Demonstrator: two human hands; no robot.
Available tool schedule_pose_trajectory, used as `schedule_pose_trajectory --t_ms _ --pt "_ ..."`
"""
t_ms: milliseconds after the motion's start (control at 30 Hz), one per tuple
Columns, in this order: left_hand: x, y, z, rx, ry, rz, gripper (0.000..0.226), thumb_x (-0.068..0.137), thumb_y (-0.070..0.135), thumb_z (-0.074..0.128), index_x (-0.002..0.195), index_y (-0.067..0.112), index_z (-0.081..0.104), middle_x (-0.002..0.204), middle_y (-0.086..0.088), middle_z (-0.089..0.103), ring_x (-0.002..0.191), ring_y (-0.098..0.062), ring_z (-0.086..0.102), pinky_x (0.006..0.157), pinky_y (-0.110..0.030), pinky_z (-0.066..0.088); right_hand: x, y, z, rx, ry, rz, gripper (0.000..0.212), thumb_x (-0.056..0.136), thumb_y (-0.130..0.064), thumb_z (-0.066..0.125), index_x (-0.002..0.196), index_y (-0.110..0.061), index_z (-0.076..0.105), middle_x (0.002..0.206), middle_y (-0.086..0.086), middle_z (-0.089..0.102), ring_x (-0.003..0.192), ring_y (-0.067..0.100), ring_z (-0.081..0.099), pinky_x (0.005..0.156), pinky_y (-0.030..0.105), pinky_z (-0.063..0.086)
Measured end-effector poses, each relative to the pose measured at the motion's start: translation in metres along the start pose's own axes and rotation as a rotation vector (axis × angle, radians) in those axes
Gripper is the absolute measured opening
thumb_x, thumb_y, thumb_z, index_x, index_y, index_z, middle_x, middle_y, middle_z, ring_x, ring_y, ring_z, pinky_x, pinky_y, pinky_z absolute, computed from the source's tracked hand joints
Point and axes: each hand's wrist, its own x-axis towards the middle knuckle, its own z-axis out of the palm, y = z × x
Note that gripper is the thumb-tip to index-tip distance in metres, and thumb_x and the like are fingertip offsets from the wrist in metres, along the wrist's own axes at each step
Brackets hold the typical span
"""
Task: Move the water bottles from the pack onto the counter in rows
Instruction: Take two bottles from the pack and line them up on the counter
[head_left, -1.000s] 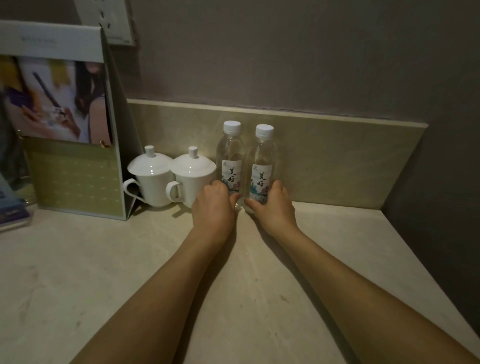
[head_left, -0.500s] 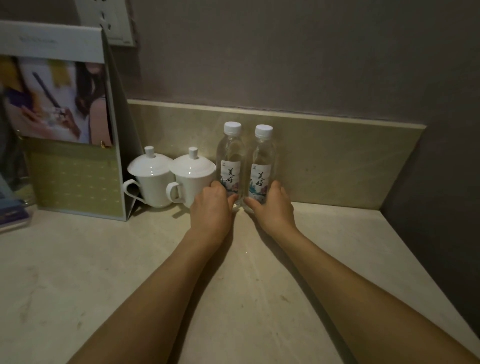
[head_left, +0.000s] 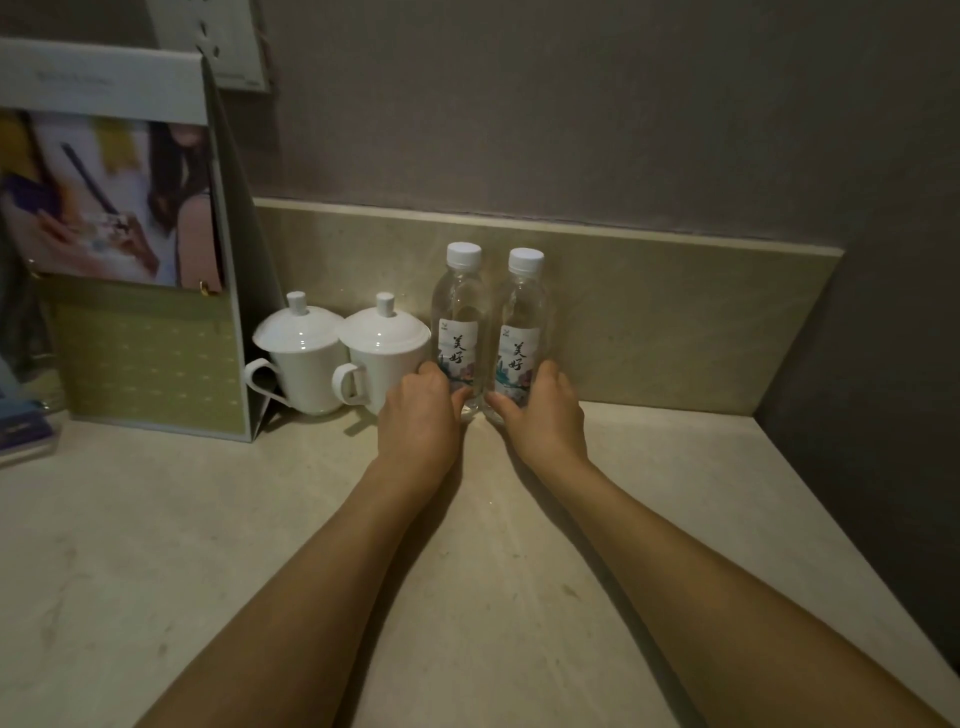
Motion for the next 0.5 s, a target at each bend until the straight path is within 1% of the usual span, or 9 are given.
schedule_pose_trajectory --t_ms 133,267,500 --pt "-0.0001 0.0007 -0.0005 -0.002 -0.006 0.000 0.032 0.097 0.034 0.057 0.111 0.005 0.058 0.102 -0.014 0.068 0.093 -0.031 0.065 0.075 -0.039 0.053 0.0003 0.0016 -0.0009 -0.011 -0.019 -0.020 0.052 0.086 -0.039 0.068 0.123 -0.012 0.044 0.125 0.009 0.051 0.112 0.027 0.055 0.084 0.038 0.049" --pt "0.0003 0.0006 -0.0005 0.000 -0.016 -0.015 0.032 0.097 0.035 0.057 0.112 0.006 0.059 0.104 -0.014 0.068 0.095 -0.031 0.065 0.077 -0.040 0.053 0.0035 0.0044 -0.0038 -0.020 -0.047 -0.031 0.049 0.087 -0.039 0.067 0.120 -0.010 0.045 0.125 0.009 0.051 0.112 0.027 0.054 0.077 0.029 0.040" --pt "0.0006 0.0004 0.0000 -0.019 -0.006 -0.007 0.031 0.096 0.034 0.057 0.111 0.006 0.059 0.103 -0.014 0.069 0.095 -0.031 0.066 0.076 -0.039 0.052 0.0045 0.0064 -0.0032 -0.023 -0.050 -0.041 0.048 0.087 -0.039 0.067 0.119 -0.010 0.046 0.123 0.009 0.051 0.110 0.025 0.054 0.076 0.027 0.038"
